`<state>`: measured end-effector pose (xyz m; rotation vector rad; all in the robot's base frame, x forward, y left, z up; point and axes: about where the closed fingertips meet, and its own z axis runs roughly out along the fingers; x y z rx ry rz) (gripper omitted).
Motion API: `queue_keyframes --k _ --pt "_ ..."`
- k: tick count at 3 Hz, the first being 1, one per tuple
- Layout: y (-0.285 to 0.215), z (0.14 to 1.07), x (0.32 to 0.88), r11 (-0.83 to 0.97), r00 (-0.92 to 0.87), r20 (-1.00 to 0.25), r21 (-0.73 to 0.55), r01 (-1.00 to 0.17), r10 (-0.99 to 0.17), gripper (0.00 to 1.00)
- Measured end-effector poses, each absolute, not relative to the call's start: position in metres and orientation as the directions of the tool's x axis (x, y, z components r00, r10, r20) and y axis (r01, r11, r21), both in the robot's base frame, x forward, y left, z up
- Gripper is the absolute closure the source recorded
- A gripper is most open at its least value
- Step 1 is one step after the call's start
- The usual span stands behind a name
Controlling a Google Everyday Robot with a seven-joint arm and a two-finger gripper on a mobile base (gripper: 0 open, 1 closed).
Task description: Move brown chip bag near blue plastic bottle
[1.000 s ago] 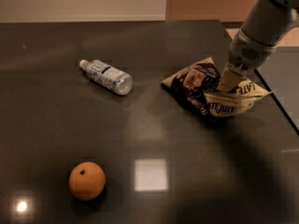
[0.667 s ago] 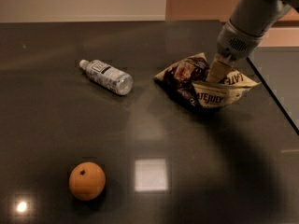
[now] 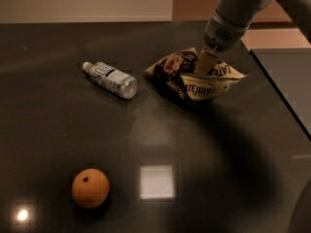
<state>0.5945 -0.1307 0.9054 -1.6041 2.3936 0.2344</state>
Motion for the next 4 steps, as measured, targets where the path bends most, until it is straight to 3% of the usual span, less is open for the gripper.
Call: queue_keyframes --k 1,2,4 --pt "-0.11 0.905 0.605 0.376 -0.361 -0.302 0.009 -0.927 -0.882 1.0" --pt "-0.094 0.902 0.613 0.377 -0.367 -0.303 0.029 -0.926 -0.879 0.82" --pt "-0.069 0.905 0.613 0.371 -0.371 -0.306 0.059 -0.927 -0.877 0.35"
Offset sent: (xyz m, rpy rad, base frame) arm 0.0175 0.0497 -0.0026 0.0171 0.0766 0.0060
